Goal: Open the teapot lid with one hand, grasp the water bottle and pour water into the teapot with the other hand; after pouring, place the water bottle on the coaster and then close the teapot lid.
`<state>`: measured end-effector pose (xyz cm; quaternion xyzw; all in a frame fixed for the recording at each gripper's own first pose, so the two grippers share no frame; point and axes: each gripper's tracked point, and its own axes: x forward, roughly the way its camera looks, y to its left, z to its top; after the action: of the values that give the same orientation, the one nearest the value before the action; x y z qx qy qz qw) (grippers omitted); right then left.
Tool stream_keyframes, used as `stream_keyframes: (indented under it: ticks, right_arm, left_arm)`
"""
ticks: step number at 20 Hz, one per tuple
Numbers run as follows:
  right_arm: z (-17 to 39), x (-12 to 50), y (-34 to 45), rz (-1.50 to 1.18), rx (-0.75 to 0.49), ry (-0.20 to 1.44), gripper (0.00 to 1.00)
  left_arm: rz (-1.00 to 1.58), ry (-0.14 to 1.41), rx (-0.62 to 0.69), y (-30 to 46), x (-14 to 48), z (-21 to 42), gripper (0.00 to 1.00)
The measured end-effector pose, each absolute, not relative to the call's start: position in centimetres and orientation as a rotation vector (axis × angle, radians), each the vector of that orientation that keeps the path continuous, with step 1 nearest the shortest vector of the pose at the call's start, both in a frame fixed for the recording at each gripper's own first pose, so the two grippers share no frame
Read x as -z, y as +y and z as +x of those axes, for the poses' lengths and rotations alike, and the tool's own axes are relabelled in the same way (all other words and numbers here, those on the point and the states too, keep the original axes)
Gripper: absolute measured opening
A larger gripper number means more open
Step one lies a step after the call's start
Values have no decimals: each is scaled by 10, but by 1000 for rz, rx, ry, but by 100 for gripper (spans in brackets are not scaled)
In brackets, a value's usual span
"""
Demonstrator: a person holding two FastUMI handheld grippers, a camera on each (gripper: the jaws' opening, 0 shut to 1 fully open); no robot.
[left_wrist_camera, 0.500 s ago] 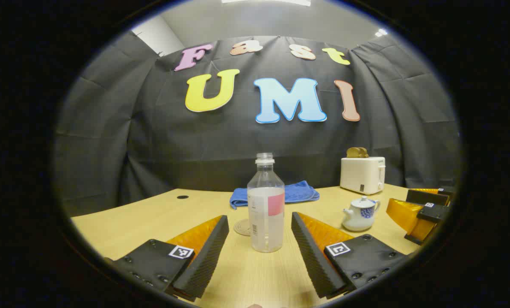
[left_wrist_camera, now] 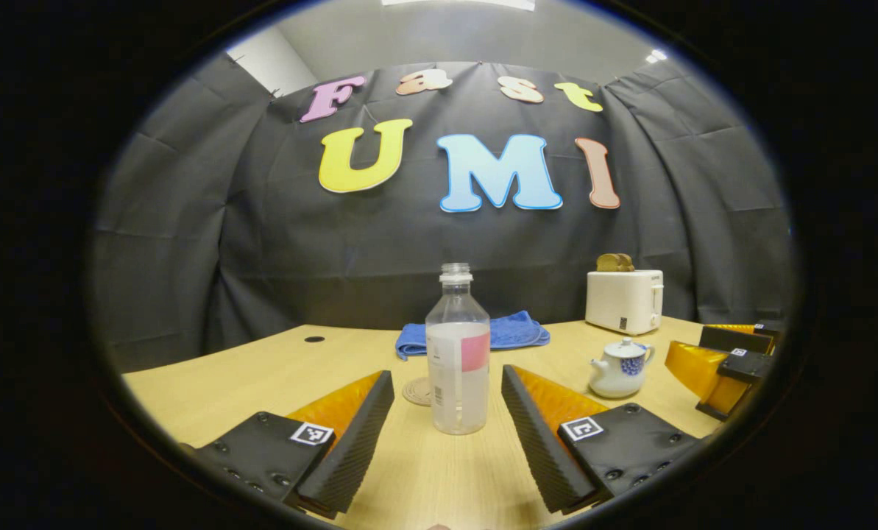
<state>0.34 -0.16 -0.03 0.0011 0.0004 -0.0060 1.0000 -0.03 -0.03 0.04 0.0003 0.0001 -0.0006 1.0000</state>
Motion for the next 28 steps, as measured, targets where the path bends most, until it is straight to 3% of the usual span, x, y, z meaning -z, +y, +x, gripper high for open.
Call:
stream_keyframes:
  ticks: [5, 12, 22, 25, 26, 28]
  right_arm:
    - [10, 0, -1, 4, 18, 2, 80]
    - [60, 14, 4, 46, 0, 117, 80]
    - [94, 5, 7, 12, 1, 79, 80]
    - [102, 6, 6, -1, 3, 71, 77]
    - [103, 7, 5, 6, 5, 78, 65]
    - [106, 7, 3, 26, 8, 86, 64]
  left_arm:
    - [1, 0, 1, 1, 1, -1, 100]
    - [0, 0, 1, 0, 0, 1, 100]
    - [-1, 0, 0, 0, 1, 0, 100]
    - [-1, 0, 0, 0, 2, 2, 100]
    - [-1, 1, 0, 0, 2, 2, 100]
    - [-1, 0, 0, 0, 3, 1, 100]
